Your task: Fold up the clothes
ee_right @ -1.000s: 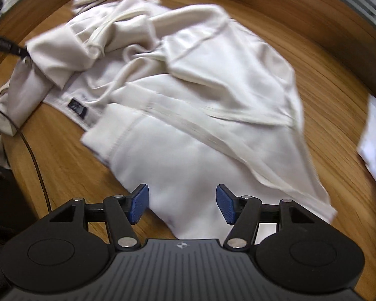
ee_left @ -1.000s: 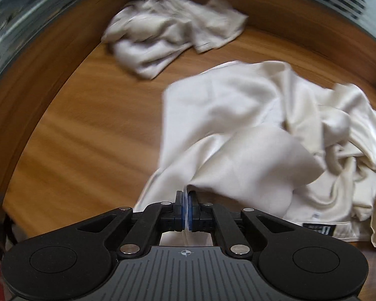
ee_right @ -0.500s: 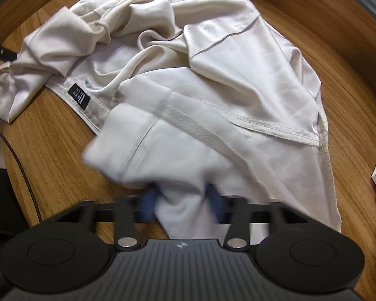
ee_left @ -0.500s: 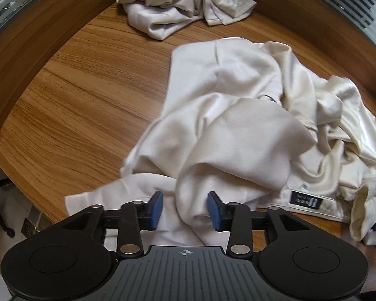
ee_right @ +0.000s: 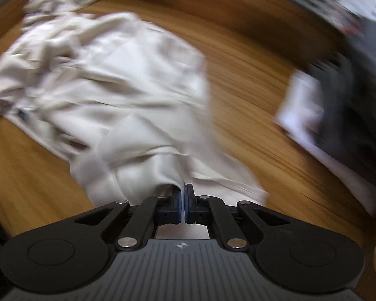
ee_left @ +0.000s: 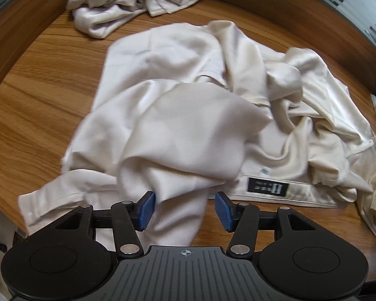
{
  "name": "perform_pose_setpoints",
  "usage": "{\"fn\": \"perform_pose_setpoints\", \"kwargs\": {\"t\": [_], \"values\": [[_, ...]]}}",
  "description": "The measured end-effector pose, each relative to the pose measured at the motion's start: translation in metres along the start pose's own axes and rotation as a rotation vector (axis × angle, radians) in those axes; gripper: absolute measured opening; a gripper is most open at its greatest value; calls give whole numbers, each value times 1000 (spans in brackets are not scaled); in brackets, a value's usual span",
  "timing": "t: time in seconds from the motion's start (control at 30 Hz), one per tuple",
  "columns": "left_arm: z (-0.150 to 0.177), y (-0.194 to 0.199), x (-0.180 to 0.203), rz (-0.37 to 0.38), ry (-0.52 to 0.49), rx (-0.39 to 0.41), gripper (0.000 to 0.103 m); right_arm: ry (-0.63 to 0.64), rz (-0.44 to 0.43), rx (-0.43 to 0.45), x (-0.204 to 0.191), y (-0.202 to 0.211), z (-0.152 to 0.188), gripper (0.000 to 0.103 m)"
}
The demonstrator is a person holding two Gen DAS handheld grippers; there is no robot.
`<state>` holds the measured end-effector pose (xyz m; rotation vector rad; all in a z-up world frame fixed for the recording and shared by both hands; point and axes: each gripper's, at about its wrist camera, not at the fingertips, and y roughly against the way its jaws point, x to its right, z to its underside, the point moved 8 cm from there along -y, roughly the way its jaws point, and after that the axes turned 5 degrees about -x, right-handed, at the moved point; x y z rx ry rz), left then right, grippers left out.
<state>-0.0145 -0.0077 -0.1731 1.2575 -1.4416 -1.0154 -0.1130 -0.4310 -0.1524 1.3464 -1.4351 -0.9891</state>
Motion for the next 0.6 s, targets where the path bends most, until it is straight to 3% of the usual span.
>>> {"fn": "perform_pose_setpoints", "kwargs": {"t": [0.17, 0.33, 0.47, 0.6], "values": [[-1, -2, 24, 33, -35, 1, 56, -149, 150, -69, 76, 0, 52, 2], [-1, -2, 37, 46, -75, -3, 57, -252, 181, -127, 112, 4, 93, 5], [1, -3, 41, 35, -120, -8, 61, -238, 167, -119, 106, 14, 99, 33], [3, -6, 38, 5, -170, -14, 63, -183, 110, -75, 76, 22, 78, 42]]}}
